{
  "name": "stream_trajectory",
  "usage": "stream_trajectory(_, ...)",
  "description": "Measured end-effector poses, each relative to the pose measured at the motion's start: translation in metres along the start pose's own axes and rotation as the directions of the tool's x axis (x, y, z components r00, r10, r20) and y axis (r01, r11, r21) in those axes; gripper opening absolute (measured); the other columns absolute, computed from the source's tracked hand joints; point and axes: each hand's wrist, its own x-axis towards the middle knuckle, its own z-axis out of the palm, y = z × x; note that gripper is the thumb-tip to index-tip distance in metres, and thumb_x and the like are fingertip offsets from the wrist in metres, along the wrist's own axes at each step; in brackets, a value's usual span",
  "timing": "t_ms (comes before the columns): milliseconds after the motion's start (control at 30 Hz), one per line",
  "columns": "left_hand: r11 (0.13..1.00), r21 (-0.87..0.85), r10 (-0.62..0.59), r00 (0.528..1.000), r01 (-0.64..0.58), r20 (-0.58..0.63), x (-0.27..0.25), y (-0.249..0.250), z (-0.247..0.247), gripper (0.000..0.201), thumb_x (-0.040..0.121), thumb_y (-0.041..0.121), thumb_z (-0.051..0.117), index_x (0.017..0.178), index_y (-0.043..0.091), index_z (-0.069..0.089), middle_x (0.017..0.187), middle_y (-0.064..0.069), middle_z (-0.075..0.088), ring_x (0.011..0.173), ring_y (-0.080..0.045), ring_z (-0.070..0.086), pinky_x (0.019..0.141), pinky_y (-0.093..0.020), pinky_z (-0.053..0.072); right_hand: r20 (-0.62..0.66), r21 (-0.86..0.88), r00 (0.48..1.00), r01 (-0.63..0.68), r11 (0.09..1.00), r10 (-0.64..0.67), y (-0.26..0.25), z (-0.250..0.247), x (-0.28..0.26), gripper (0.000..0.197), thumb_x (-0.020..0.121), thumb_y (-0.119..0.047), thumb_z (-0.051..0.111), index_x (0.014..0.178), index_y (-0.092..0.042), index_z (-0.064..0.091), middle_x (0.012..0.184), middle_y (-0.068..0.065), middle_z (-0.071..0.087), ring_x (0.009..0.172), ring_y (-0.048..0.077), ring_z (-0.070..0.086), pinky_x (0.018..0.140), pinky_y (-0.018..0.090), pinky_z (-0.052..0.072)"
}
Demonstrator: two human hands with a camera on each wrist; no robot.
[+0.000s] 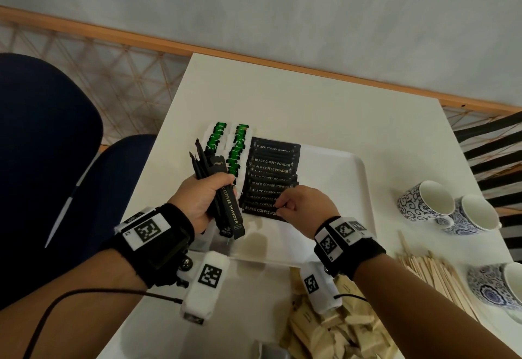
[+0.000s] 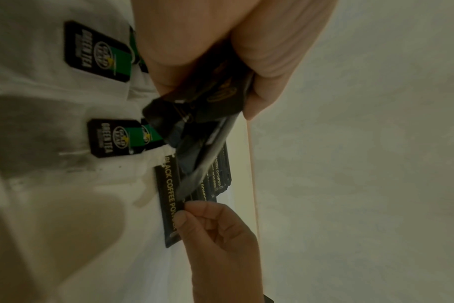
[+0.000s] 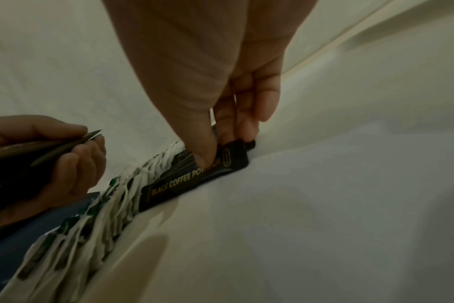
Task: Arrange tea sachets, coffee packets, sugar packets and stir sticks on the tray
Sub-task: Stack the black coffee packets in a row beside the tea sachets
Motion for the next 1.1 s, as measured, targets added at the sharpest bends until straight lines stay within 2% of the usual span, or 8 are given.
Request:
stream_trajectory(200, 0.999, 0.034, -0.028, 0.999, 0.027, 0.042, 0.000, -0.003, 0.004, 0.008, 0.086, 0.006, 0.064, 0.093, 0.003, 0.061, 0.077, -0.015, 0.062, 0.064, -0.022, 0.063, 0.061, -0.033, 0.055, -0.030, -0.021, 1.000, -0.002, 1.000, 0.001, 0.001, 0.003, 0.001, 0.010, 0.086, -0.032, 0.060, 0.092, -0.033, 0.068, 0.085, -0.017, 0.049, 0.081, 0.005, 0.049, 0.072, 0.021, 0.040)
stream_trajectory(367, 0.999, 0.040, -0.008, 0.997, 0.005, 0.071, 0.000, -0.006, 0.006, 0.017, 0.081, 0.006, 0.070, 0.097, 0.008, 0.066, 0.081, -0.008, 0.068, 0.073, -0.022, 0.067, 0.067, -0.033, 0.053, -0.044, -0.027, 0.999, 0.003, 1.000, -0.004, 0.003, 0.005, 0.001, 0.007, 0.086, -0.035, 0.060, 0.090, -0.034, 0.066, 0.084, -0.017, 0.049, 0.081, 0.006, 0.050, 0.069, 0.022, 0.040)
stream_trajectory(500, 0.997, 0.081, -0.011, 0.995, 0.003, 0.100, -0.003, -0.008, 0.008, 0.019, 0.084, 0.009, 0.067, 0.103, 0.004, 0.067, 0.088, -0.009, 0.070, 0.075, -0.022, 0.069, 0.061, -0.030, 0.055, -0.124, 0.167, 0.991, 0.071, 0.983, -0.050, -0.001, 0.003, -0.001, 0.009, 0.089, -0.035, 0.059, 0.087, -0.030, 0.067, 0.079, -0.016, 0.053, 0.076, 0.003, 0.051, 0.068, 0.021, 0.040)
stream_trajectory(633, 0.997, 0.078, -0.009, 0.997, 0.003, 0.080, -0.007, -0.010, 0.014, 0.024, 0.087, 0.008, 0.064, 0.111, 0.006, 0.066, 0.094, -0.012, 0.071, 0.081, -0.026, 0.069, 0.066, -0.035, 0.054, -0.054, 0.482, 0.998, 0.065, 0.874, -0.044, -0.019, -0.002, -0.007, 0.019, 0.093, -0.041, 0.054, 0.087, -0.028, 0.067, 0.075, -0.011, 0.065, 0.072, 0.003, 0.059, 0.071, 0.026, 0.051)
stream_trajectory(700, 0.997, 0.073, -0.013, 0.997, 0.007, 0.080, -0.008, -0.011, 0.016, 0.023, 0.088, 0.010, 0.064, 0.111, 0.007, 0.066, 0.093, -0.012, 0.072, 0.079, -0.026, 0.069, 0.065, -0.035, 0.053, -0.012, 0.537, 0.999, 0.038, 0.843, -0.037, -0.025, -0.003, -0.007, 0.008, 0.089, -0.037, 0.063, 0.091, -0.031, 0.068, 0.080, -0.013, 0.070, 0.077, 0.003, 0.065, 0.078, 0.026, 0.054)
stream_trajectory(833, 0.999, 0.014, -0.033, 0.996, 0.032, 0.080, -0.009, -0.008, 0.017, 0.017, 0.091, 0.016, 0.062, 0.105, 0.009, 0.067, 0.085, -0.008, 0.073, 0.073, -0.021, 0.070, 0.058, -0.032, 0.056, 0.001, 0.598, 1.000, -0.001, 0.801, 0.000, -0.026, -0.005, -0.007, 0.010, 0.086, -0.021, 0.068, 0.095, -0.027, 0.070, 0.084, -0.007, 0.073, 0.080, 0.010, 0.069, 0.080, 0.031, 0.057)
stream_trajectory(933, 0.997, -0.056, -0.041, 0.998, 0.045, 0.057, -0.008, -0.004, 0.012, 0.009, 0.091, 0.019, 0.063, 0.092, 0.010, 0.063, 0.073, -0.006, 0.065, 0.066, -0.019, 0.064, 0.061, -0.034, 0.058, -0.045, 0.508, 0.999, 0.003, 0.861, 0.023, -0.014, -0.010, -0.008, 0.014, 0.089, -0.021, 0.063, 0.095, -0.032, 0.070, 0.084, -0.008, 0.071, 0.075, 0.012, 0.064, 0.076, 0.029, 0.054)
stream_trajectory(1100, 0.991, -0.114, -0.073, 0.997, 0.074, 0.014, -0.008, 0.003, 0.003, 0.012, 0.091, 0.017, 0.062, 0.086, 0.006, 0.060, 0.060, -0.004, 0.060, 0.056, -0.019, 0.060, 0.060, -0.033, 0.059, 0.044, 0.167, 0.998, -0.043, 0.985, 0.036, 0.009, -0.012, -0.011, 0.021, 0.090, -0.024, 0.059, 0.106, -0.028, 0.071, 0.092, -0.012, 0.059, 0.090, 0.011, 0.057, 0.082, 0.022, 0.041)
